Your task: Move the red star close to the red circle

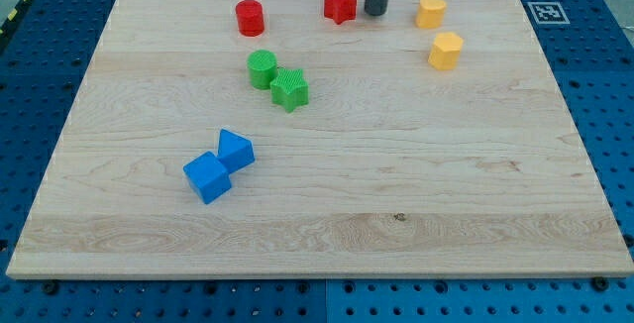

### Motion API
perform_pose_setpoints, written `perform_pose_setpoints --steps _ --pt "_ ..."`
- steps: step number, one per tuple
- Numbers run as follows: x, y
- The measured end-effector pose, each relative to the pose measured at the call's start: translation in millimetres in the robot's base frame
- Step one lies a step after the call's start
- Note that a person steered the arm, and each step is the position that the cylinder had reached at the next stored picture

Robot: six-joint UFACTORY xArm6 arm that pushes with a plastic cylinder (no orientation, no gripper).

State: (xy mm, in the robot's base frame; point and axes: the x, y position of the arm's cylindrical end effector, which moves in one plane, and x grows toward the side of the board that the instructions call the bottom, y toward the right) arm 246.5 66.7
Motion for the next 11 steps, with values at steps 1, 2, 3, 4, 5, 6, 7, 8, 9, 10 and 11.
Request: perform_pose_setpoints --steps 1,2,3,4,5,6,7,8,9,10,11 --pt "1 -30" --pt "0 -36" --pt "-5 -42" --pt "-27 -43" --pt "-27 -43" --pt "-27 -47" --pt "-27 -76" --pt "-21 -97" --pt "-19 -103" --pt "-18 -107" --pt "-18 -108"
